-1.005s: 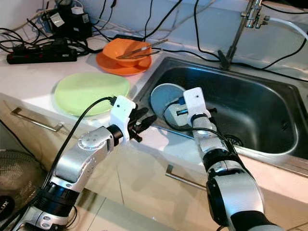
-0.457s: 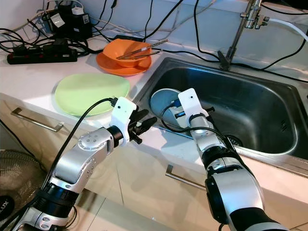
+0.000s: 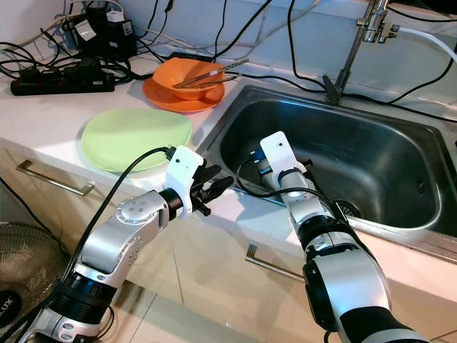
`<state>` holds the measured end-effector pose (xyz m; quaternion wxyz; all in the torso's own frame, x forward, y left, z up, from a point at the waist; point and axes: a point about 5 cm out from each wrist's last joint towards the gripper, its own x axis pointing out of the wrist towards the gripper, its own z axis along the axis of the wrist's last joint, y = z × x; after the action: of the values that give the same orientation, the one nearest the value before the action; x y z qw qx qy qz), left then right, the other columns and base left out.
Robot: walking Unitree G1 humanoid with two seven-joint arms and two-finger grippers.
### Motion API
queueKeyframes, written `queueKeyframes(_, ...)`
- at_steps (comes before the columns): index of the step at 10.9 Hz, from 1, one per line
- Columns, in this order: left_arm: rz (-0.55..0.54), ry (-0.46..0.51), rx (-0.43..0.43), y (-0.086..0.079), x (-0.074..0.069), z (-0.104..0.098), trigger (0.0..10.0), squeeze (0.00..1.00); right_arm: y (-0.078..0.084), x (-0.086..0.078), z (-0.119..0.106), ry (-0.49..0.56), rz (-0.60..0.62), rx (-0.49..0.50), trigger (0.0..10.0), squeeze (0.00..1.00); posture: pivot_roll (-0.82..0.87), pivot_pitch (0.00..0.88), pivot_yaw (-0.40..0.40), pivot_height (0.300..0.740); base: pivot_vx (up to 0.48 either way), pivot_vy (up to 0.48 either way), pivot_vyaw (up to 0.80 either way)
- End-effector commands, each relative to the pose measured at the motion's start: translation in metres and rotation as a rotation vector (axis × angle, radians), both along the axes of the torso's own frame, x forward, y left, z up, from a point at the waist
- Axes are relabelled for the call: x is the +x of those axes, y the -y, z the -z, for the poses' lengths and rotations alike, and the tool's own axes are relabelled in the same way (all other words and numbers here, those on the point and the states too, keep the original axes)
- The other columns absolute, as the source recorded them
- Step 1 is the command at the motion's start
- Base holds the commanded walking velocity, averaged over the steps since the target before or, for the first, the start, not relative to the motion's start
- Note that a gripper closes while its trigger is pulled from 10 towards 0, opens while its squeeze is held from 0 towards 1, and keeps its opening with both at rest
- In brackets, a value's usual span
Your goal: Kitchen organization
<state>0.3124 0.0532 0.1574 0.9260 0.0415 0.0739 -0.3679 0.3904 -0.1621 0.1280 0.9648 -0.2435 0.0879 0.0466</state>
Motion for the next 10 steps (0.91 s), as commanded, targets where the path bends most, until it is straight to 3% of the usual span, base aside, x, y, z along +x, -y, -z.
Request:
queueKeyframes(1, 0.021, 0.007, 0.003, 0.002, -0.003, -0.002, 10.0, 0.00, -0.002, -0.001, 0.005, -0.038, -0.001, -0.003, 10.0, 0.00, 0.22, 0.007, -0.026, 0.740, 0.000, 0.000, 0.00)
queueKeyframes(3, 0.011, 0.013, 0.004, 0.002, -0.003, -0.002, 10.0, 0.00, 0.000, 0.000, 0.001, -0.007, 0.008, 0.048, 10.0, 0.00, 0.22, 0.007, -0.027, 0.740, 0.000, 0.000, 0.00)
queueKeyframes(5, -0.044, 0.053, 0.007, -0.003, 0.002, -0.005, 10.0, 0.00, -0.003, 0.004, -0.016, 0.087, -0.019, 0.235, 10.0, 0.00, 0.21, 0.012, -0.029, 0.740, 0.000, 0.000, 0.00)
queueKeyframes(6, -0.103, 0.100, 0.007, -0.008, 0.007, -0.009, 10.0, 0.00, -0.007, 0.005, -0.035, 0.201, -0.083, 0.432, 10.0, 0.00, 0.20, 0.016, -0.027, 0.740, 0.000, 0.000, 0.00)
queueKeyframes(7, -0.133, 0.124, -0.003, -0.010, 0.010, -0.011, 10.0, 0.00, -0.006, 0.002, -0.045, 0.274, -0.116, 0.544, 10.0, 0.00, 0.18, 0.018, -0.024, 0.740, 0.000, 0.000, 0.00)
queueKeyframes(8, -0.160, 0.210, 0.026, -0.011, 0.014, -0.008, 10.0, 0.00, -0.004, -0.003, -0.050, 0.315, -0.143, 0.641, 10.0, 0.00, 0.18, 0.018, -0.023, 0.740, 0.000, 0.000, 0.00)
queueKeyframes(10, -0.185, 0.195, 0.017, -0.013, 0.013, -0.016, 10.0, 0.00, -0.005, -0.022, -0.043, 0.335, -0.229, 0.735, 10.0, 0.00, 0.16, 0.021, -0.017, 0.740, 0.000, 0.000, 0.00)
